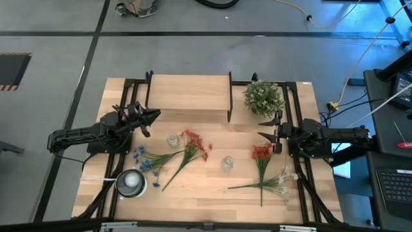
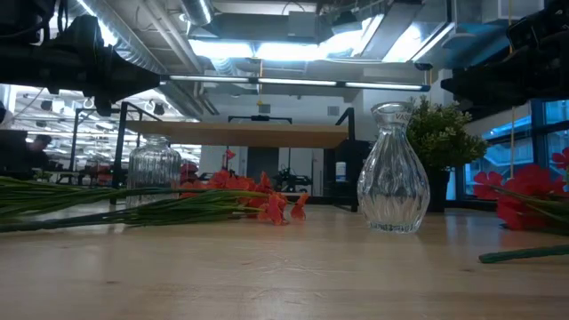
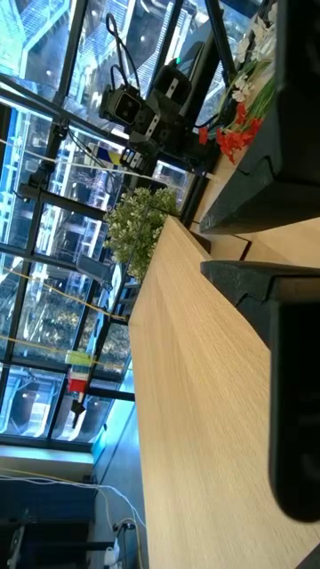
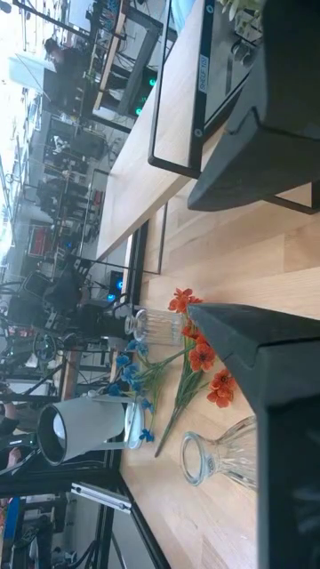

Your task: Pick and place flowers into a vace then onto a shelf

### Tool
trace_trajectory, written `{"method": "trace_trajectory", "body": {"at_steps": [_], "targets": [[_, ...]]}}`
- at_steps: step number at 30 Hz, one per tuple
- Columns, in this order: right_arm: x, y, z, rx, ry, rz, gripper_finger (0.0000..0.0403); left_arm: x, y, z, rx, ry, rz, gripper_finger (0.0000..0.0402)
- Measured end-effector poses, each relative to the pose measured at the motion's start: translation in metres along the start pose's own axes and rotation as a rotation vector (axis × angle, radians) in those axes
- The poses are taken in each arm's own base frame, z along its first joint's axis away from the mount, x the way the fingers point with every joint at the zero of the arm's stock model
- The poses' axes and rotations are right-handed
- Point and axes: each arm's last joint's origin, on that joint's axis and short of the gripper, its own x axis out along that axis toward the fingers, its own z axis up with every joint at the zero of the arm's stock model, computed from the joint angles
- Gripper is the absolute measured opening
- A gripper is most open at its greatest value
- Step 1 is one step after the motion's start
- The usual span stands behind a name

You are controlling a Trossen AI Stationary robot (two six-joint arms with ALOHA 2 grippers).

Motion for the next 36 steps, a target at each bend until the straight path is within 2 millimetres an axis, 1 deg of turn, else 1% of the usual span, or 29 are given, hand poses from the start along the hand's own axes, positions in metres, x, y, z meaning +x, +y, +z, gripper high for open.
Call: {"method": "trace_trajectory", "body": {"at_steps": [18, 22, 23, 27, 30, 33, 36], "targets": [[0.0000, 0.0000, 0.0000, 0.008, 0.000, 0.000, 0.0182, 0.0000, 0.0000, 0.0000, 0.000, 0.000, 0.000, 0.0054], [0.0000, -0.0001, 0.0010, 0.134, -0.011, 0.000, 0.0182, 0.0000, 0.0000, 0.0000, 0.000, 0.000, 0.000, 0.0054], [0.0000, -0.0001, 0.0008, 0.191, -0.009, 0.001, 0.0182, 0.0000, 0.0000, 0.0000, 0.000, 0.000, 0.000, 0.0054], [0.0000, 0.0000, 0.0003, 0.507, -0.004, 0.001, 0.0182, 0.0000, 0.0000, 0.0000, 0.000, 0.000, 0.000, 0.0054], [0.0000, -0.0007, 0.0021, 0.584, -0.025, -0.009, 0.0182, 0.0000, 0.0000, 0.0000, 0.000, 0.000, 0.000, 0.0054], [-0.0001, -0.0027, 0.0018, 0.669, -0.038, -0.079, 0.0182, 0.0000, 0.0000, 0.0000, 0.000, 0.000, 0.000, 0.0054], [-0.0005, -0.0046, 0.0077, 0.696, -0.109, -0.099, 0.0182, 0.0000, 0.0000, 0.0000, 0.000, 0.000, 0.000, 0.0054]]}}
